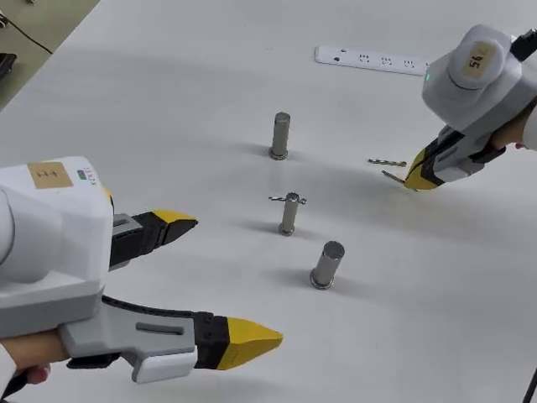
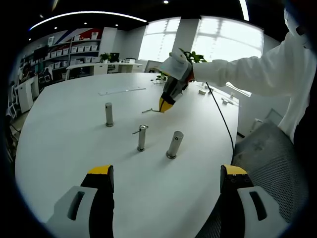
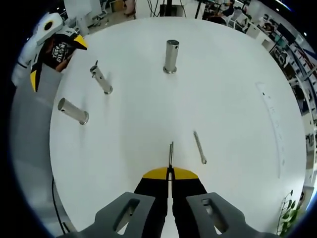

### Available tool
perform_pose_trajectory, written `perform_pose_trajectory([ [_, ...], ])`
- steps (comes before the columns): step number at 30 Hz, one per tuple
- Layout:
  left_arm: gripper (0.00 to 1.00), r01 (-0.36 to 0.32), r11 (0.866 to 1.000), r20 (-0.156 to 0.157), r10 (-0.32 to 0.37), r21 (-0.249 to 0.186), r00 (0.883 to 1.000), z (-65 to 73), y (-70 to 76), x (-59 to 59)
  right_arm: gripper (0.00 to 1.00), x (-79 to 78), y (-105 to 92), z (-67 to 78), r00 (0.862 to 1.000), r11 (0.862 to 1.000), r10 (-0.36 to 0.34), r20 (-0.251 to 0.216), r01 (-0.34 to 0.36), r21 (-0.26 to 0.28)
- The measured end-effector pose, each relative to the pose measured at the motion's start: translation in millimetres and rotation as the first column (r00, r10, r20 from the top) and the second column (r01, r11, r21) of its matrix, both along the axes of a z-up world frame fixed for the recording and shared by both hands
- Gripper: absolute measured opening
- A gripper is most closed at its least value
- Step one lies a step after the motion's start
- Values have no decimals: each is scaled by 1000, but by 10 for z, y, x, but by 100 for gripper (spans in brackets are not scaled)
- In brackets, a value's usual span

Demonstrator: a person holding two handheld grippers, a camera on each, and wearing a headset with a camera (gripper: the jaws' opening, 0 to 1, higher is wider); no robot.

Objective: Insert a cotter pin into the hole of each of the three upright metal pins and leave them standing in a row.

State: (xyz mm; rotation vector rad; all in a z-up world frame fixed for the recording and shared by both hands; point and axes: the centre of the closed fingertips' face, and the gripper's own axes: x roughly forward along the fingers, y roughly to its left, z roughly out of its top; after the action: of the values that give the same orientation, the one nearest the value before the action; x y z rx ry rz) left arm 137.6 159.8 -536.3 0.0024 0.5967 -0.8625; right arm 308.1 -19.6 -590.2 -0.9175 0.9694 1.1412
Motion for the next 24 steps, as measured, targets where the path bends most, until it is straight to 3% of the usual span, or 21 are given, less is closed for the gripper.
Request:
perform_pose_trajectory([
  [7, 87, 17, 1000, 16, -17, -10, 1000, 90, -68, 55, 0, -203, -23, 128, 999, 999, 27, 27, -28, 39],
  [12, 88, 43, 998, 29, -42, -46, 999, 204, -175, 106, 0, -317, 9, 234, 998, 997, 37, 60, -42, 72],
  [20, 83, 71, 995, 61, -67, -69, 996, 369, -400, 285, 0, -485, 138, 450, 985, 986, 67, 159, -89, 141],
  [22, 82, 78, 994, 65, -73, -77, 995, 394, -445, 318, 0, -486, 209, 518, 974, 978, 81, 212, -119, 171],
  [24, 82, 95, 992, 72, -88, -89, 993, 438, -519, 356, 0, -562, 278, 564, 966, 968, 100, 238, -150, 202],
])
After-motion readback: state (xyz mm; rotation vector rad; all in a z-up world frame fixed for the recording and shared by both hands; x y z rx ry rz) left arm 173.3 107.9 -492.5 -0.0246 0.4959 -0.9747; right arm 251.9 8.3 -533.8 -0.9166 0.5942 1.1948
